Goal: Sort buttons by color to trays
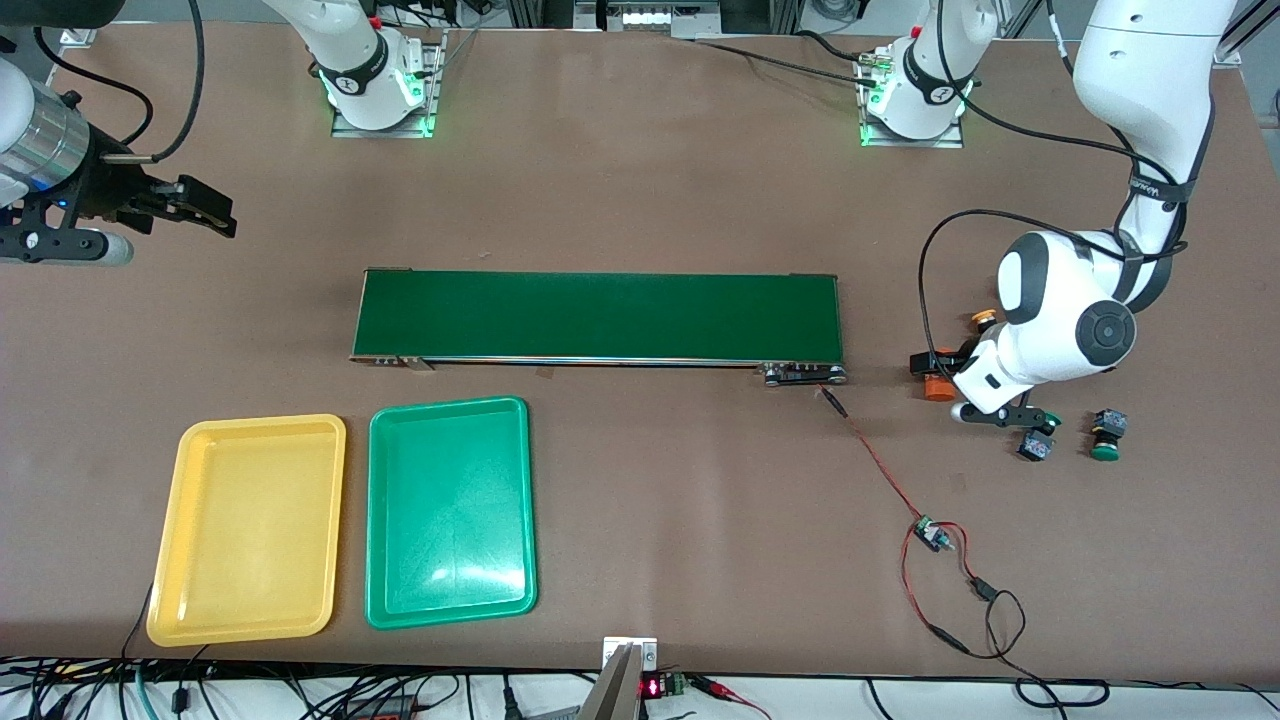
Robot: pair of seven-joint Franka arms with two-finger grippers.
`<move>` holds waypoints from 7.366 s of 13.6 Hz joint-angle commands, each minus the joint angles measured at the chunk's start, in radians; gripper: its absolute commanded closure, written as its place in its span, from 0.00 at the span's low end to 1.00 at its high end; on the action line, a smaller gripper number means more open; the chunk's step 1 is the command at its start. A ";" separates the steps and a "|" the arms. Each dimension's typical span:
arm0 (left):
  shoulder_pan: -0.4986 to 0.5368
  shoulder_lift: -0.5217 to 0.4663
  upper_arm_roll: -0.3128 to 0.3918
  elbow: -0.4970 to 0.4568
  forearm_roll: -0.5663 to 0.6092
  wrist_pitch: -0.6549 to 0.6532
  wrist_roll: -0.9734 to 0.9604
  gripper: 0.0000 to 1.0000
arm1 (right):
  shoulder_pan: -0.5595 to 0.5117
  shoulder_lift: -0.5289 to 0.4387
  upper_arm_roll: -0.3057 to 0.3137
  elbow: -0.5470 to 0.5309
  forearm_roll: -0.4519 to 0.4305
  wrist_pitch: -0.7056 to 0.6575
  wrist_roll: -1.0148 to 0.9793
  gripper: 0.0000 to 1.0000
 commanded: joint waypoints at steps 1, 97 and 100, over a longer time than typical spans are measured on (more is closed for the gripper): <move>0.003 -0.016 -0.003 -0.042 -0.011 0.046 0.076 0.00 | -0.001 -0.024 0.002 -0.022 0.015 0.001 0.009 0.00; 0.217 -0.203 -0.043 -0.076 0.092 -0.165 -0.001 0.00 | -0.061 0.079 -0.003 0.079 -0.018 0.024 0.001 0.00; 0.229 -0.179 -0.043 -0.136 0.092 -0.047 -0.046 0.00 | -0.069 0.079 -0.004 0.079 -0.018 0.026 0.001 0.00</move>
